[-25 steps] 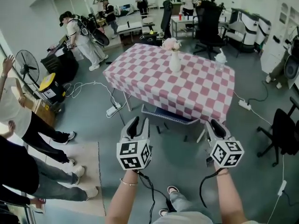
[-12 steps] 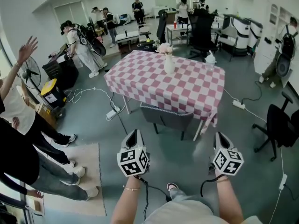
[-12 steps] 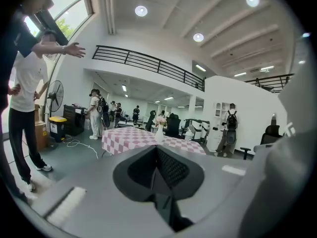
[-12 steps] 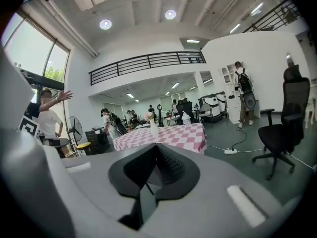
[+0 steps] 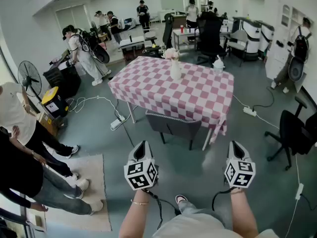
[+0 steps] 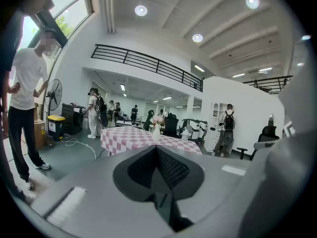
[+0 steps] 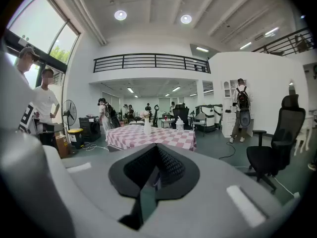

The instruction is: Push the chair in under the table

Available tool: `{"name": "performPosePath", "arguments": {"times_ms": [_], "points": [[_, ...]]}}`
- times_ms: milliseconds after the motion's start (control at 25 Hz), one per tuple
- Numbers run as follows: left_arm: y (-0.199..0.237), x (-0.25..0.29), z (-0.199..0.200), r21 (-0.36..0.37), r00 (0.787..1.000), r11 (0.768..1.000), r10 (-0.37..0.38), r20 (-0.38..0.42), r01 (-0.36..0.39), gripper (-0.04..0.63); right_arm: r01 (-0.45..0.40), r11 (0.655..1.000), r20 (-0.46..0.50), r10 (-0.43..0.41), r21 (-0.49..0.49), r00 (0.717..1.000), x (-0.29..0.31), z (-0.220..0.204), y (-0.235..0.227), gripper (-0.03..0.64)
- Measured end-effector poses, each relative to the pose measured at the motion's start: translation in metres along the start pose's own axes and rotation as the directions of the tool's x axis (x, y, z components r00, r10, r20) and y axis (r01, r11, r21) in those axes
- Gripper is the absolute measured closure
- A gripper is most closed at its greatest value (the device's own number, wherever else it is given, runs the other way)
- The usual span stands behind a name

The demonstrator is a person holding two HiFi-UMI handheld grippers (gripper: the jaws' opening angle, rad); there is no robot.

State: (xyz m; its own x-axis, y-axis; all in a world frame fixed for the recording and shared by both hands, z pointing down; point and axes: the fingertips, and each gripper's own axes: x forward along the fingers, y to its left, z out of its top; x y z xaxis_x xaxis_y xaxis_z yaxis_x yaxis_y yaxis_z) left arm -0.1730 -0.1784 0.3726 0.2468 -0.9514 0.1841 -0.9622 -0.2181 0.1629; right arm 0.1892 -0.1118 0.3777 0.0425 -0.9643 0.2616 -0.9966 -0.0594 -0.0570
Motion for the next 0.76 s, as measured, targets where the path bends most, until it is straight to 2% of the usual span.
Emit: {"name": "performPosePath", "arguments": {"times_ms": [440, 760], "points": [[0.001, 0.001, -0.003, 0.004, 1.000, 1.000, 0.019, -0.001, -0.019, 0.595, 0.007, 0.999, -0.016, -0.008, -0.039, 1.000, 0.007, 0.003, -0.001, 0.607], [0.000, 0.004, 0.003, -0.017, 0.999, 1.000, 0.027, 0.018, -0.026, 0.595, -0.027, 1.000, 0.005, 0.027, 0.003, 1.000, 0.011, 0.007, 0.001, 0.607]]}}
